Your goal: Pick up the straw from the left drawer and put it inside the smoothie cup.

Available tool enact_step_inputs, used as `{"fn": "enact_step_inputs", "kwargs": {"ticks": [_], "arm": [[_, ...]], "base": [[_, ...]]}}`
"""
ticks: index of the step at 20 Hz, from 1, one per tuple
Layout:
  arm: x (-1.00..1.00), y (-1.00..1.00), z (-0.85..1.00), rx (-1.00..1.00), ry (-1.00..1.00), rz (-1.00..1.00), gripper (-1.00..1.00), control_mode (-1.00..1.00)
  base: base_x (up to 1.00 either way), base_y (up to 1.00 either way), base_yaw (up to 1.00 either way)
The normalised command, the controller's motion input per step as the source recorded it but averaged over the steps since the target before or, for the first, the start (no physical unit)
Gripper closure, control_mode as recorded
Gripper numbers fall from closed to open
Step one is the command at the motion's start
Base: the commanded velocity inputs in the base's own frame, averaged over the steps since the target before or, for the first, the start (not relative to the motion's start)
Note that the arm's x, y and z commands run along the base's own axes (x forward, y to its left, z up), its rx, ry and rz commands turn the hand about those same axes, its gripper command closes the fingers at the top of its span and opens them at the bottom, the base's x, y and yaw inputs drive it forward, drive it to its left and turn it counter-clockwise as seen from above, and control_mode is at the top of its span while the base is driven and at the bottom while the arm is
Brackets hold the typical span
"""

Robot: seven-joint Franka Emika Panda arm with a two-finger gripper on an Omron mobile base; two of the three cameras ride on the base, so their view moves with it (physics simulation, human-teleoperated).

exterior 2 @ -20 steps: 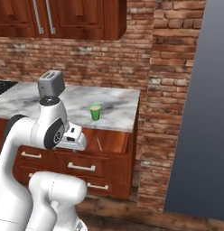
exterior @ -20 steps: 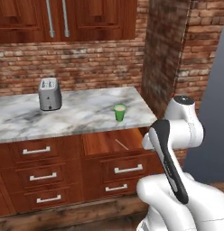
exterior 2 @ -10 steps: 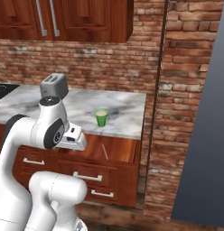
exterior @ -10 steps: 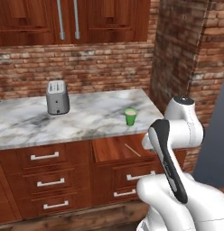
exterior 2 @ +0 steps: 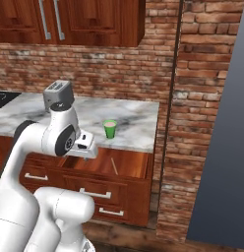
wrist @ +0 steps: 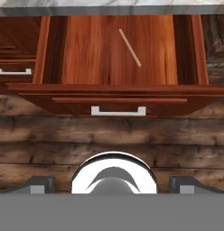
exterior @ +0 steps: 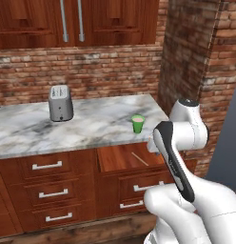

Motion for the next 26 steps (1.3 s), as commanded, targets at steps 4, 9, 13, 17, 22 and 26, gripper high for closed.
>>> {"fn": "enact_step_inputs", "kwargs": {"ticks": [4,9,13,17,22,26], "arm": [[0.24,-0.27,-0.07,0.0,0.01,0.0,-1.0,-1.0],[0.32,-0.21,-0.32,0.0,0.08,0.0,-1.0,-1.0],[0.26,-0.03,-0.36,0.0,0.02,0.0,-1.0,-1.0],[0.23,0.0,-0.37,0.0,0.0,0.0,-1.0,-1.0],[0.4,0.0,-0.55,0.0,0.01,0.0,-1.0,-1.0],[0.39,0.06,-0.49,0.0,0.0,0.0,-1.0,-1.0]], "base": [[0.0,0.0,0.0],[0.0,0.0,0.0],[0.0,0.0,0.0],[0.0,0.0,0.0],[0.0,0.0,0.0],[0.0,0.0,0.0]]}}
